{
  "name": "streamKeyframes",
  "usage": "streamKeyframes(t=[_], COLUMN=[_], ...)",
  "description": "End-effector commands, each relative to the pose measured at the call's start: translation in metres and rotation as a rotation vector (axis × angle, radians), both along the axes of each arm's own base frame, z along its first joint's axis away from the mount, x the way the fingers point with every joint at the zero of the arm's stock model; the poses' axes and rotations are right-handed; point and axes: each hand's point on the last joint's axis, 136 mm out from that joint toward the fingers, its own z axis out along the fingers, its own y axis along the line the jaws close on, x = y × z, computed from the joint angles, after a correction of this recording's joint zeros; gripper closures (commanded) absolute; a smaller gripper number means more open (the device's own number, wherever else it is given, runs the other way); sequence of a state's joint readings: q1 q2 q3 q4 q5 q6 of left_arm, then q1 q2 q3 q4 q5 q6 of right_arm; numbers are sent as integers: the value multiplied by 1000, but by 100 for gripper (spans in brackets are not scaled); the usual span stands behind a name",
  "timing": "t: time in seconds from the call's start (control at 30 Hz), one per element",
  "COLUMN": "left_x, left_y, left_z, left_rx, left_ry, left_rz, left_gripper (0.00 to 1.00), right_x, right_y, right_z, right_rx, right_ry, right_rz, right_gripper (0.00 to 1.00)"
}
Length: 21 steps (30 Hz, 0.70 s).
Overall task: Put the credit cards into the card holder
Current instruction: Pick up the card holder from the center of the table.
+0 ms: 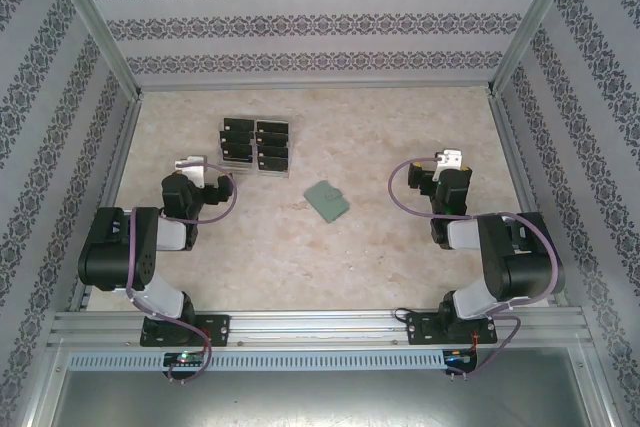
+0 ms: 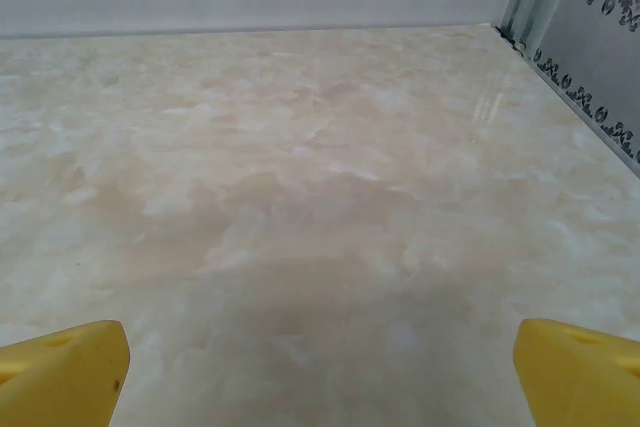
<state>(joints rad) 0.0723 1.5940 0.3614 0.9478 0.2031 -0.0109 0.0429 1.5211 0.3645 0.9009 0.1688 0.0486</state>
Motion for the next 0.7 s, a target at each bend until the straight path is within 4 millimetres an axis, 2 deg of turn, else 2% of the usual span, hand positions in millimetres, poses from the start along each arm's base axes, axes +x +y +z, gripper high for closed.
streamKeyframes(t=[0.0, 0.67], left_x=[4, 8], left_y=[-1, 0], left_z=[11, 9], left_rx=[-10, 18], left_ry=[-42, -16], left_rz=[-8, 20], left_gripper=[0, 0], right_x=[4, 5], right_y=[3, 3], right_z=[10, 10], right_rx=[-1, 11], right_ry=[-29, -27], right_rz=[25, 31], right_gripper=[2, 2])
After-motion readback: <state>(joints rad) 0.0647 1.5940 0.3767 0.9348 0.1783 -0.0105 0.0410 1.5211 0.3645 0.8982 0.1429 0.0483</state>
